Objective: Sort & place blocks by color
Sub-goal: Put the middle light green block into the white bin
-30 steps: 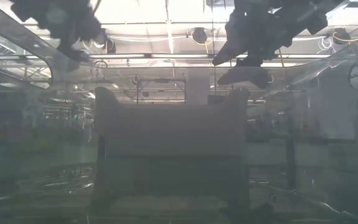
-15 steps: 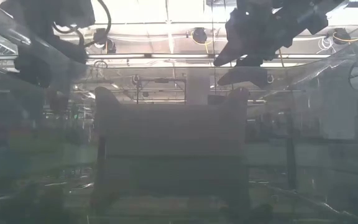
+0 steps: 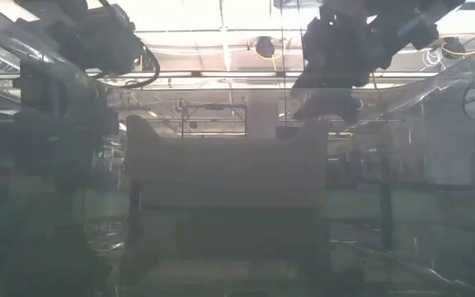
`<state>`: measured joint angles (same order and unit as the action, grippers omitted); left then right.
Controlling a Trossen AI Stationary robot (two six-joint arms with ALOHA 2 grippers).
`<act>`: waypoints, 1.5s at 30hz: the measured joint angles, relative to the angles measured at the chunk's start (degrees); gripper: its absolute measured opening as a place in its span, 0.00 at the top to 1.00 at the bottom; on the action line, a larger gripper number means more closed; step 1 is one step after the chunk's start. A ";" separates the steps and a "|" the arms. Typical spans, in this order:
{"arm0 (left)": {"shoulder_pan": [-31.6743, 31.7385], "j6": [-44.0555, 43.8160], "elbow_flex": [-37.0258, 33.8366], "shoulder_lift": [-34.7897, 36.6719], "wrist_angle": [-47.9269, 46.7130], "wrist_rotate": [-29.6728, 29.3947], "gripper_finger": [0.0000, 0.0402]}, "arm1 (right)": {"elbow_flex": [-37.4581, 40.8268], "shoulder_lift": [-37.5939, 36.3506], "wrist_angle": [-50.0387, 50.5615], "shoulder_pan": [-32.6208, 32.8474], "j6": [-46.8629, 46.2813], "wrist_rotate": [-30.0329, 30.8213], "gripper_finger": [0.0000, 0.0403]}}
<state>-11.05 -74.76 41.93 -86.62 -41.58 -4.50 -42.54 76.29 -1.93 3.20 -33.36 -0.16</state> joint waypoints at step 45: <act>8.29 18.93 -0.17 21.33 54.91 -25.13 0.67 | 0.89 0.75 -34.42 -0.79 -6.54 15.53 0.41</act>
<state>-2.76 -55.83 41.76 -65.30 13.32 -29.63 -41.65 77.04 -36.35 2.41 -39.90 15.37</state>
